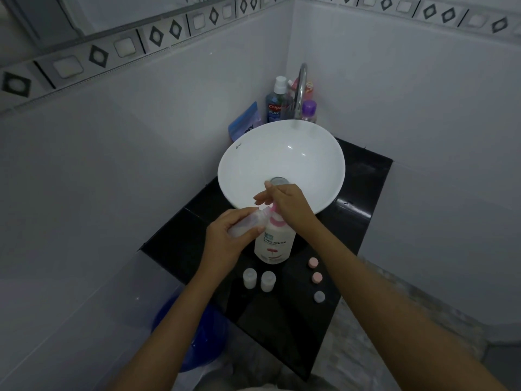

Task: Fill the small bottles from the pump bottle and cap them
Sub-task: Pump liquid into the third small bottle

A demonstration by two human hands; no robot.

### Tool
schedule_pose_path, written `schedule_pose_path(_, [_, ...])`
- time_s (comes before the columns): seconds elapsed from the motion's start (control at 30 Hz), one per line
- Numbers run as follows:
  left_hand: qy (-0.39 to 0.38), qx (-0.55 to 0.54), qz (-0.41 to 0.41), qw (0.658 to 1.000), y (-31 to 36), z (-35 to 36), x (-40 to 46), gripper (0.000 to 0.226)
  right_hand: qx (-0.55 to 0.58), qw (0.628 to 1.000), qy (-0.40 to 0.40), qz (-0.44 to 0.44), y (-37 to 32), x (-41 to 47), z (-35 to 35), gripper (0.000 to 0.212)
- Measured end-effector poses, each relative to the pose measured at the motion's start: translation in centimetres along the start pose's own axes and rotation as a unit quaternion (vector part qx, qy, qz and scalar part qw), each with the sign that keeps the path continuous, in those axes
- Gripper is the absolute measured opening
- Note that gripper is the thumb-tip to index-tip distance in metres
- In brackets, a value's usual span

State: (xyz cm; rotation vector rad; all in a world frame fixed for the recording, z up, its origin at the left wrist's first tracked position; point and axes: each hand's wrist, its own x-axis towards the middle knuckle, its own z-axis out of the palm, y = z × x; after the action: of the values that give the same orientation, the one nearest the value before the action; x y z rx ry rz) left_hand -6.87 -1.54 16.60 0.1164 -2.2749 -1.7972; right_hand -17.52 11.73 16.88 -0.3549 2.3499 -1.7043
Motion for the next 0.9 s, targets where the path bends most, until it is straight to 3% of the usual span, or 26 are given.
schedule_pose_path(0.2, [-0.003,-0.009,-0.015,1.0,-0.2,0.2,0.1,0.037,0.041,0.999,0.009,0.032,0.8,-0.5,0.7,0.044])
schedule_pose_path(0.43, [0.003,-0.011,-0.003,1.0,0.3,0.1,0.1,0.038,-0.009,0.999,-0.047,0.015,-0.2,0.5,-0.6,0.042])
schedule_pose_path(0.73, [-0.004,-0.014,-0.022,1.0,0.0,0.2,0.2,0.039,0.029,0.999,0.001,0.036,1.5,0.0,0.6,0.045])
schedule_pose_path(0.9, [-0.003,-0.015,-0.018,1.0,0.2,0.1,0.0,0.04,0.006,0.999,-0.037,0.027,0.3,-0.1,-0.2,0.042])
